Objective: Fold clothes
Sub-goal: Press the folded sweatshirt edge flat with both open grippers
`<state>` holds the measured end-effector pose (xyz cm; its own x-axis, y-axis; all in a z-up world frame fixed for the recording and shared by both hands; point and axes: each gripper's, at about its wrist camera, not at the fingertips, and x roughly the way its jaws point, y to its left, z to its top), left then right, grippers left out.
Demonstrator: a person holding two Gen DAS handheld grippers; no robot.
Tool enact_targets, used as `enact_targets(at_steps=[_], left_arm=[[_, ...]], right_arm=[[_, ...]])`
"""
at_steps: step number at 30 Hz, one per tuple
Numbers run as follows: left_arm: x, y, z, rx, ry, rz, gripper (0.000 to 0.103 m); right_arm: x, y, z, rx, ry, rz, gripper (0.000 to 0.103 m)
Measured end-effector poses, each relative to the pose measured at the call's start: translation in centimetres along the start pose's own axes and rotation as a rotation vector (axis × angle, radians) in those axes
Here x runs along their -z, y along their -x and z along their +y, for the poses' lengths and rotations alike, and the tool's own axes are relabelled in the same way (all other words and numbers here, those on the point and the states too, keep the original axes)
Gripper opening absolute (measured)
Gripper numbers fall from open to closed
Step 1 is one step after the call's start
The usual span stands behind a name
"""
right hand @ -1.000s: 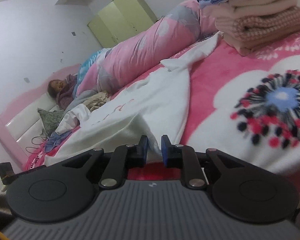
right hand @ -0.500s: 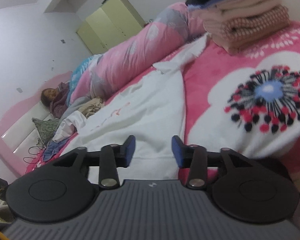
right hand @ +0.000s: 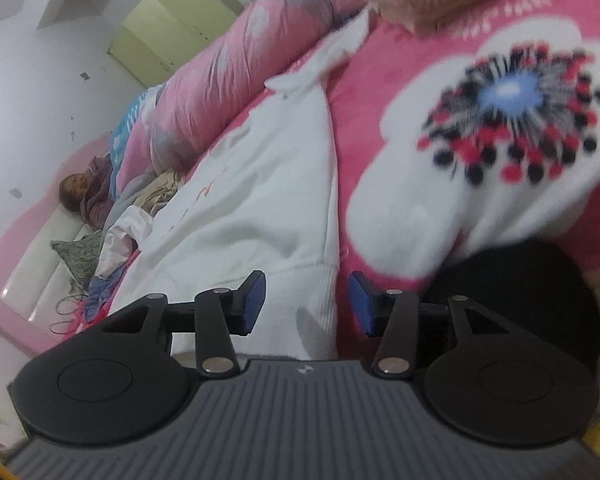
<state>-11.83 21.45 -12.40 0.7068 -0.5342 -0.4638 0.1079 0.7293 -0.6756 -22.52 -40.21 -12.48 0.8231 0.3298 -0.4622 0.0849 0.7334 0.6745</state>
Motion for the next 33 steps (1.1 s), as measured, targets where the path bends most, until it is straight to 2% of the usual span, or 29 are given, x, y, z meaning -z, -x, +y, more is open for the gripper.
enact_targets(at_steps=[3, 6, 10, 13, 16, 18, 26, 27, 33], left_arm=[[-0.1, 0.4, 0.5, 0.025, 0.073, -0.002, 0.060], [-0.1, 0.0, 0.2, 0.021, 0.069, 0.012, 0.060], [-0.1, -1.3, 0.1, -0.007, 0.076, 0.076, 0.060], [0.5, -2.0, -0.7, -0.004, 0.042, 0.124, 0.059], [0.8, -2.9, -1.3, -0.003, 0.025, 0.154, 0.052], [0.8, -3.4, -1.2, -0.005, 0.037, 0.164, 0.041], [1.0, -4.7, -1.0, 0.004, 0.052, 0.206, 0.045], [1.0, -4.8, -1.0, 0.002, 0.059, 0.211, 0.048], [1.4, -5.2, -1.1, -0.006, 0.075, 0.230, 0.047]], right_arm=[[0.2, -0.2, -0.3, -0.040, -0.022, -0.014, 0.045], [0.3, -0.5, -0.7, -0.075, -0.062, -0.017, 0.045], [-0.1, -1.0, 0.0, -0.071, -0.051, 0.010, 0.047], [0.0, -1.0, 0.4, -0.077, -0.044, 0.019, 0.046], [0.2, -1.0, 0.3, -0.086, -0.048, 0.015, 0.044], [0.0, -0.8, 0.0, -0.086, -0.071, 0.006, 0.042], [-1.5, 0.5, -1.2, -0.083, -0.162, -0.073, 0.042], [-1.6, 0.2, -1.2, -0.089, -0.167, -0.068, 0.042], [-1.2, -1.4, -1.0, -0.068, -0.166, -0.014, 0.042]])
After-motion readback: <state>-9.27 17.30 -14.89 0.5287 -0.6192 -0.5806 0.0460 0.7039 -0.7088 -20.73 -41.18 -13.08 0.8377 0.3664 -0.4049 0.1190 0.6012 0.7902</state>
